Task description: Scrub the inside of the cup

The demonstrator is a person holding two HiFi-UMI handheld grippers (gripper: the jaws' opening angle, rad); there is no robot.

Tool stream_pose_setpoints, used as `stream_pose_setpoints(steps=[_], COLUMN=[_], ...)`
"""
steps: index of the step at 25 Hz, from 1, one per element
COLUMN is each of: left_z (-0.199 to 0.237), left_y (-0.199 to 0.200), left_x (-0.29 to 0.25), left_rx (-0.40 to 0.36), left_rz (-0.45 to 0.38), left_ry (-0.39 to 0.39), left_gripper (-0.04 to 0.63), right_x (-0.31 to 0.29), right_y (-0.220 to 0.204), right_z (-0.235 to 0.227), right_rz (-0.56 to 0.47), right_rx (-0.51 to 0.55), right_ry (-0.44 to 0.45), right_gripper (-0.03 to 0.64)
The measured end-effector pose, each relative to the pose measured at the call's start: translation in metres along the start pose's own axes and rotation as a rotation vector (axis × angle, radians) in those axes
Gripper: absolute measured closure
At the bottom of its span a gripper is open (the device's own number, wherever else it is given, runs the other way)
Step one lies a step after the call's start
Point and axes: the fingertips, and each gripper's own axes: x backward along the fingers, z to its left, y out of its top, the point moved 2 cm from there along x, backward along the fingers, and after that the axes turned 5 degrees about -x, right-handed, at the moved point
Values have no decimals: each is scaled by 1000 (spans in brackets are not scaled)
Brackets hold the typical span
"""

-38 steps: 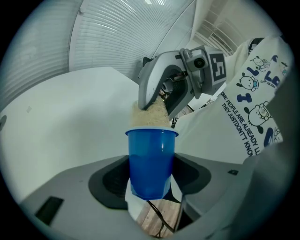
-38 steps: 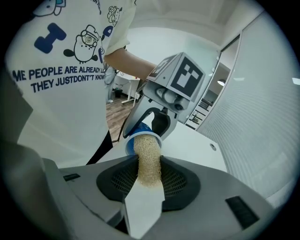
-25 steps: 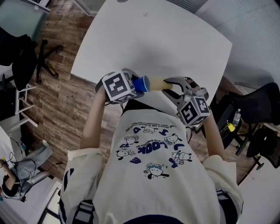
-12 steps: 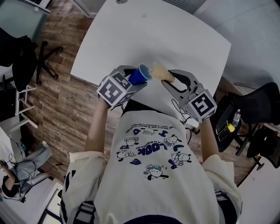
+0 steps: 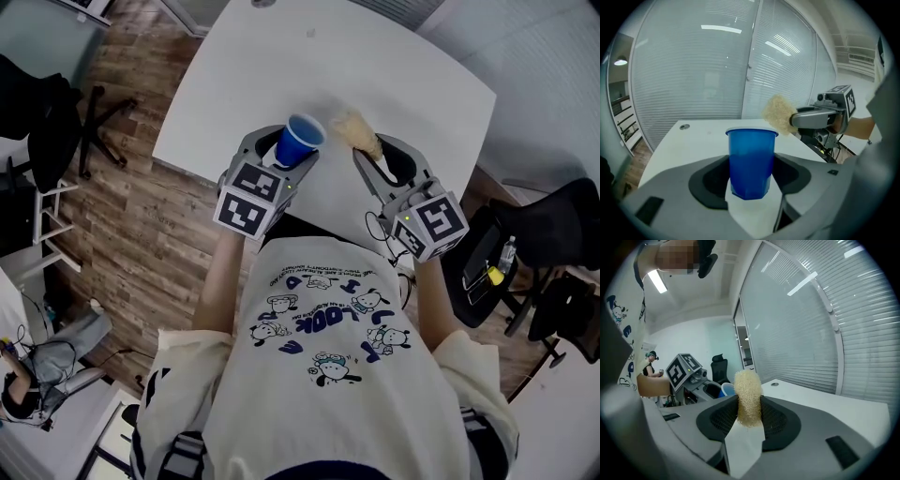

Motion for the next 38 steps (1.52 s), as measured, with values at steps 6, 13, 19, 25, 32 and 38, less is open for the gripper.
stream_pose_setpoints(steps=[6,13,19,25,32,38], left_z=[-1,-6,0,-1,-3,-6], left_y=[6,14,14,7,7,6], left_x=[1,4,10,11,12,12], left_rx=[48,57,83,99,99,111], left_rz=[-65,-138,-172,-155,-157,-157], left_ry=[44,139,200,203,203,195], left_gripper=[293,293,293,293,293,293], right_x=[-4,0,2,3,5,4], right_y=[0,-3,-3,-5,-9,-15], right_z=[-7,-15,-17,-15,-19,-18], right_rz=[-25,-65,-63,-76,-74,-51], right_rx=[-52,-108,-92,-112,-156,-162], right_ry=[-119,-226,-285,-312,-321,-326], right_gripper=[457,457,457,457,459,462])
